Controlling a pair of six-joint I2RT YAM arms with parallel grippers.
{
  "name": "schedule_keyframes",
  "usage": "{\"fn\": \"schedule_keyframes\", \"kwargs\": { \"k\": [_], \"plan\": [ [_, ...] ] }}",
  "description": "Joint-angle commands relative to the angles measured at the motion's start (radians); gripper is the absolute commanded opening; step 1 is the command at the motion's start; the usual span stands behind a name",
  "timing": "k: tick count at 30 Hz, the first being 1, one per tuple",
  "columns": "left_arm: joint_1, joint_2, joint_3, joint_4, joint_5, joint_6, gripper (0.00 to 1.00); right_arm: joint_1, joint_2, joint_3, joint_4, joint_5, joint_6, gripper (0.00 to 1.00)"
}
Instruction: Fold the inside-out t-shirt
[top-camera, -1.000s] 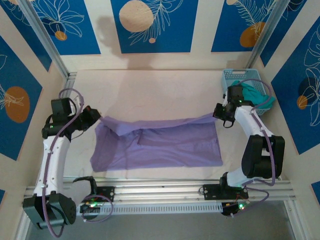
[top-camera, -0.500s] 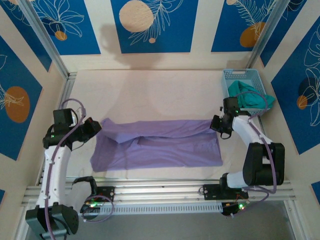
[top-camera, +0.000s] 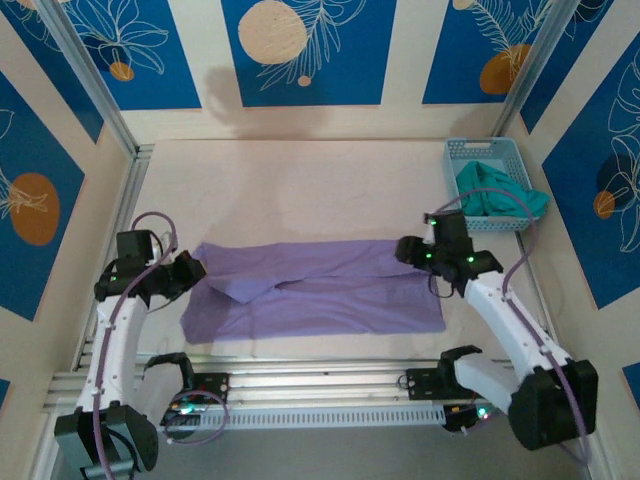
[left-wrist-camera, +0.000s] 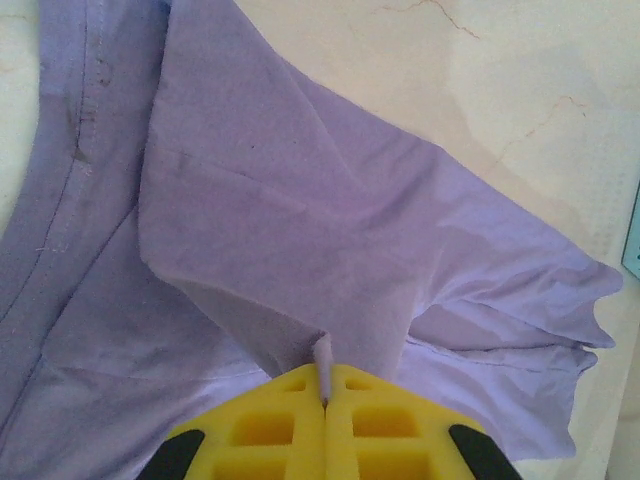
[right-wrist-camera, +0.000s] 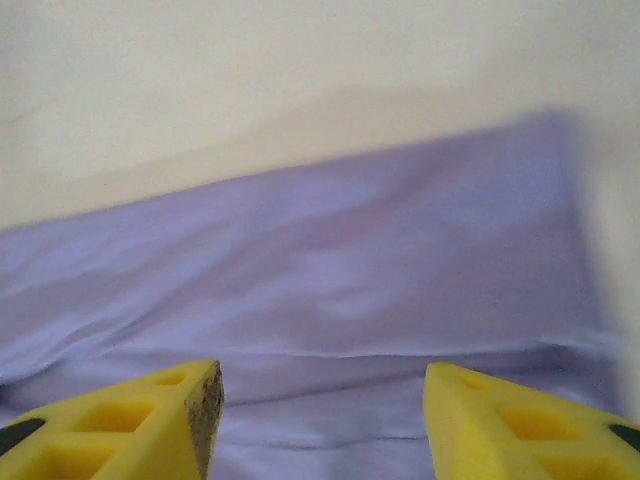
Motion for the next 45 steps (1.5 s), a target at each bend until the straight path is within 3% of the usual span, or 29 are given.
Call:
{"fn": "schedule_keyframes", "kwargs": {
  "k": [1,4,8,13,16,22,34,41,45],
  "plan": [
    [0.013,0.002,-0.001,0.026,0.014,0.008,0.00,0.249,0.048,-0.032,0.206,-0.053,-0.035,0.58],
    [0.013,-0.005,0.008,0.021,0.011,0.012,0.00,0.486,0.189,0.007,0.332,0.007,-0.072,0.58],
    [0.013,-0.010,0.011,0.023,0.009,0.015,0.00,0.694,0.397,0.080,0.506,0.065,-0.108,0.58],
    [0.013,-0.015,0.003,0.028,0.022,0.013,0.00,0.892,0.665,0.270,0.572,0.405,-0.275,0.66],
    [0.014,-0.018,0.003,0.025,0.024,0.021,0.00,0.939,0.782,0.363,0.607,0.510,-0.355,0.81],
    [0.013,-0.017,-0.001,0.034,0.019,0.023,0.00,1.002,0.983,0.516,0.673,0.684,-0.477,0.96],
    [0.014,-0.009,-0.014,0.044,0.015,0.026,0.00,1.015,1.144,0.605,0.811,1.015,-0.533,0.98],
    [0.013,-0.004,-0.015,0.047,0.013,0.025,0.00,1.009,1.081,0.542,0.749,1.094,-0.507,0.95],
    [0.013,-0.005,-0.017,0.047,0.008,0.025,0.00,1.012,1.026,0.514,0.658,1.082,-0.469,0.88]
  ]
}}
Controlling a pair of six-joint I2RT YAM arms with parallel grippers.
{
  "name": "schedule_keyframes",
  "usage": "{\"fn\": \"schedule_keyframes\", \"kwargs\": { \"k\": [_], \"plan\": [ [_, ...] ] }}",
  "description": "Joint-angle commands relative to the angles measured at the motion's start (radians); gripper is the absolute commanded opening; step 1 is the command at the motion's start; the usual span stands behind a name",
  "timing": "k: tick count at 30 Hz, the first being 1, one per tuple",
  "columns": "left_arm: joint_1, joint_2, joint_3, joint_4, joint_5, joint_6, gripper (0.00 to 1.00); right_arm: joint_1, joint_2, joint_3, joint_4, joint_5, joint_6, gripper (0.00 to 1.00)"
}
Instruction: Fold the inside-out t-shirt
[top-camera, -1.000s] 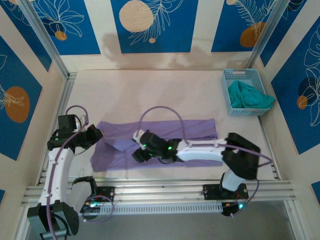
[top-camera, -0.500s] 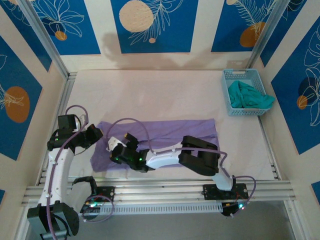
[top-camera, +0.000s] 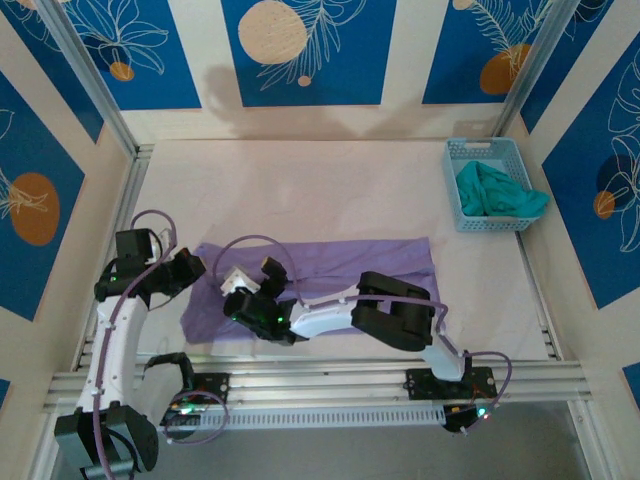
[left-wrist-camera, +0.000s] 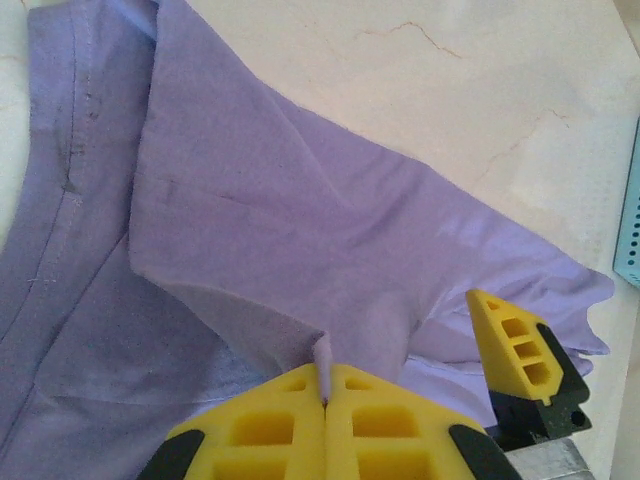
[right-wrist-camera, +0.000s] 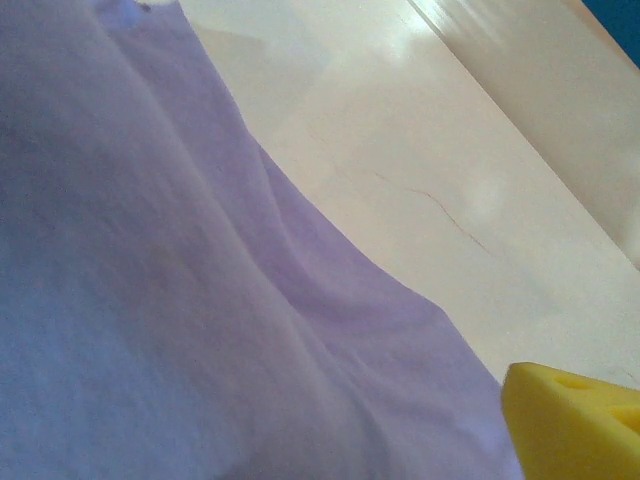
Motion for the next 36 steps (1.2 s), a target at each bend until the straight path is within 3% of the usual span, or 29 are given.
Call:
{"fn": "schedule_keyframes", "kwargs": {
  "k": [1,8,13,15,20,25,28,32,36],
  "plan": [
    [0.013,0.000,-0.016,0.005,0.003,0.022,0.00,0.004,-0.077,-0.021,-0.048,0.056,0.038,0.84],
    [0.014,-0.004,-0.019,0.002,-0.011,0.021,0.00,0.009,-0.127,-0.066,-0.106,-0.036,0.034,0.46],
    [0.010,-0.025,-0.036,0.013,-0.026,-0.016,0.00,0.016,-0.144,-0.079,-0.096,-0.126,-0.031,0.07],
    [0.011,-0.045,-0.061,0.037,-0.014,-0.061,0.00,0.017,-0.153,-0.077,-0.116,-0.140,-0.036,0.02],
    [0.011,-0.124,-0.167,0.104,0.008,-0.202,0.00,0.019,-0.214,-0.128,-0.165,-0.226,0.001,0.03],
    [0.010,-0.212,-0.225,0.072,-0.037,-0.251,0.07,0.023,-0.268,-0.203,-0.192,-0.361,0.000,0.10],
    [0.009,-0.269,-0.267,0.059,-0.065,-0.283,0.21,0.024,-0.280,-0.240,-0.222,-0.431,-0.004,0.16],
    [0.009,-0.343,-0.294,0.071,-0.134,-0.318,0.37,0.024,-0.280,-0.262,-0.278,-0.549,-0.017,0.34],
    [0.008,-0.353,-0.285,0.099,-0.202,-0.270,0.52,0.028,-0.332,-0.274,-0.332,-0.608,-0.016,0.47]
  ]
}}
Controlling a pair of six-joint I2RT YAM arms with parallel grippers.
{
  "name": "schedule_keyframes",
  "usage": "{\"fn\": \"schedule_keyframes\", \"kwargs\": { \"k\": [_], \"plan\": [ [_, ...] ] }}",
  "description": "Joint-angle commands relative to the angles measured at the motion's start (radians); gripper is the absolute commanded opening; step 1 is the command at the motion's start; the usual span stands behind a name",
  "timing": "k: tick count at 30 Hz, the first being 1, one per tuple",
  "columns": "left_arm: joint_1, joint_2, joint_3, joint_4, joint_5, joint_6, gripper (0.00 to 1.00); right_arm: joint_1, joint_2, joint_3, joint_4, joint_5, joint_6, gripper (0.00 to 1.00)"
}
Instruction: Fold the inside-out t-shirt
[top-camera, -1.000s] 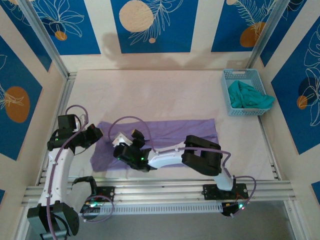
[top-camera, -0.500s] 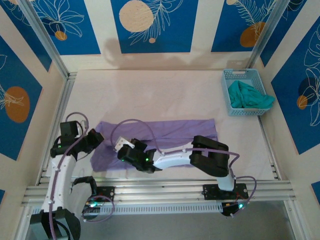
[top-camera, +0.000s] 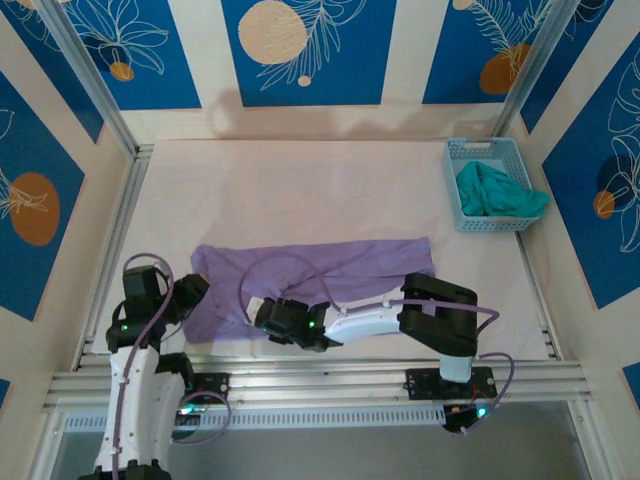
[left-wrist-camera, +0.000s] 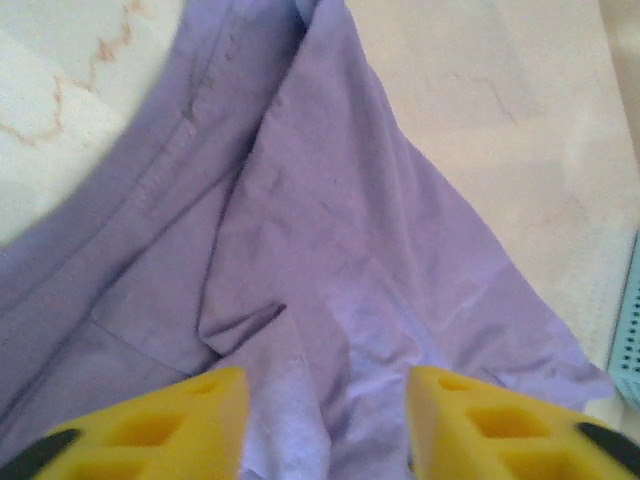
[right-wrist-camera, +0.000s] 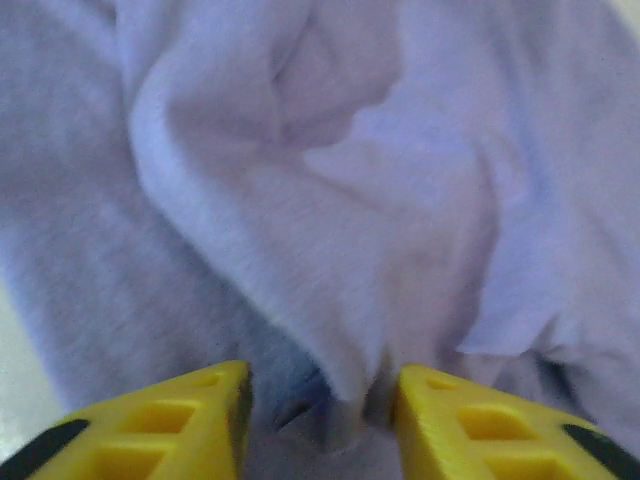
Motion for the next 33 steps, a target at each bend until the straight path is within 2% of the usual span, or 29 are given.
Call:
{"fn": "schedule_keyframes", "kwargs": {
  "k": [1,4,7,9,12,14,17,22,26,33],
  "plan": [
    [0.009,0.001,0.002,0.038,-0.088,0.028,0.56,0.008,-0.090,-0.018,-0.060,-0.102,0.011,0.49],
    [0.009,0.053,-0.005,0.118,-0.091,0.049,0.61,-0.013,-0.185,-0.043,-0.057,-0.159,0.050,0.53],
    [-0.009,0.141,-0.008,0.252,-0.056,0.043,0.62,-0.108,-0.277,-0.096,0.032,-0.327,0.168,0.53],
    [-0.052,0.214,-0.009,0.369,-0.046,0.034,0.62,-0.181,-0.298,-0.123,0.098,-0.439,0.265,0.52],
    [-0.148,0.337,0.013,0.500,-0.077,0.051,0.62,-0.223,-0.263,-0.100,0.093,-0.452,0.339,0.50],
    [-0.209,0.429,0.028,0.577,-0.093,0.072,0.62,-0.233,-0.225,-0.065,0.059,-0.443,0.363,0.44],
    [-0.249,0.591,0.058,0.681,-0.101,0.097,0.62,-0.237,-0.159,-0.030,0.044,-0.462,0.399,0.39],
    [-0.240,0.823,0.132,0.711,-0.233,0.130,0.61,-0.215,-0.039,0.030,0.003,-0.487,0.435,0.33],
    [-0.198,0.948,0.165,0.706,-0.263,0.144,0.61,-0.213,0.023,0.055,-0.092,-0.478,0.494,0.30],
    [-0.152,0.974,0.182,0.707,-0.288,0.184,0.62,-0.185,-0.001,0.026,-0.207,-0.524,0.446,0.30]
  ]
}}
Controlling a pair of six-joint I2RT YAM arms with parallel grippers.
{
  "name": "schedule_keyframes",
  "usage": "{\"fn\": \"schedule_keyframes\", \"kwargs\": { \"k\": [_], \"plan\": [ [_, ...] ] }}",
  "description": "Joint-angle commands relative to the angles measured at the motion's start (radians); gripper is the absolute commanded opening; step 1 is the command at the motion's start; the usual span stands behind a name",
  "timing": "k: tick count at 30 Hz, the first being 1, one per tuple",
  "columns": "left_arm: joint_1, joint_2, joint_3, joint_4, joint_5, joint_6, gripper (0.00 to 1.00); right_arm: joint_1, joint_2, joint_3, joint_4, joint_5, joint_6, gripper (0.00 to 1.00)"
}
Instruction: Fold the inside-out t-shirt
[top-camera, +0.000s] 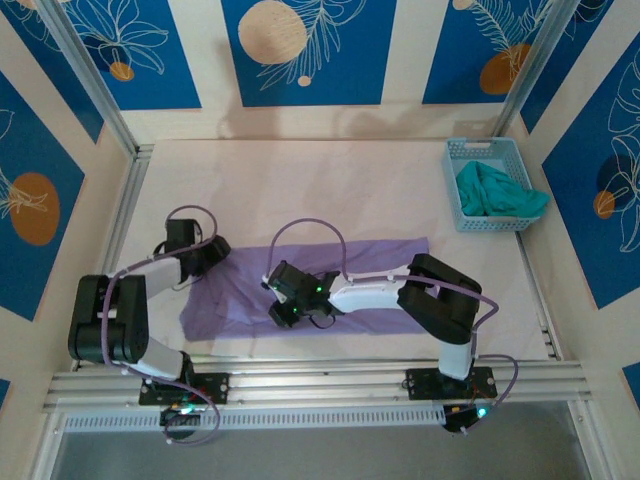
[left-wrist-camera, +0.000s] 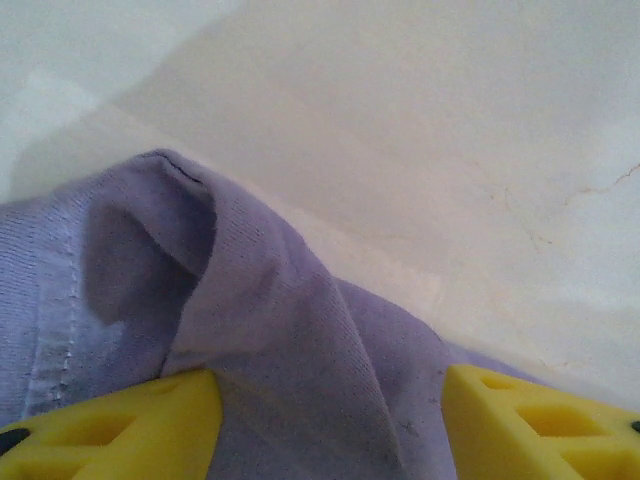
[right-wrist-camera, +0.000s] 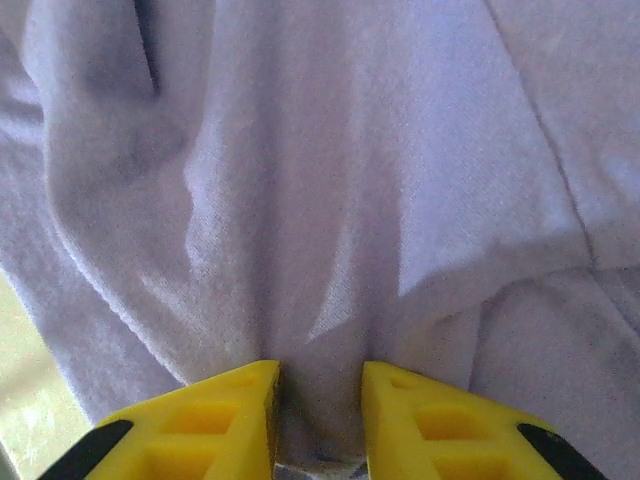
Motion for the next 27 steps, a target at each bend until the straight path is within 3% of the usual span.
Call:
{"fn": "schedule_keyframes", "kwargs": {
  "k": [1,9,14,16,17,20,27],
  "plan": [
    [0.022,0.010,0.025,-0.019,-0.088,0.052,0.62,0.027,-0.037,-0.030,-0.137,-0.078,-0.030,0.32],
    [0.022,-0.124,0.058,-0.126,-0.052,0.081,0.67,-0.029,-0.218,-0.080,-0.030,-0.189,-0.037,0.47],
    [0.023,-0.328,-0.024,-0.276,-0.256,0.106,0.89,-0.068,-0.254,-0.120,0.039,-0.204,0.004,0.54],
    [0.030,-0.381,-0.063,-0.301,-0.301,0.108,0.93,-0.079,-0.262,-0.134,0.051,-0.195,0.006,0.58],
    [0.036,-0.388,-0.077,-0.316,-0.303,0.106,0.94,-0.084,-0.267,-0.142,0.058,-0.192,0.008,0.66],
    [0.043,-0.356,-0.097,-0.332,-0.263,0.104,1.00,-0.101,-0.285,-0.163,0.076,-0.195,0.012,0.74],
    [0.033,-0.263,-0.116,-0.315,-0.066,0.126,1.00,-0.138,-0.339,-0.236,0.105,-0.190,0.024,0.75]
  ]
}}
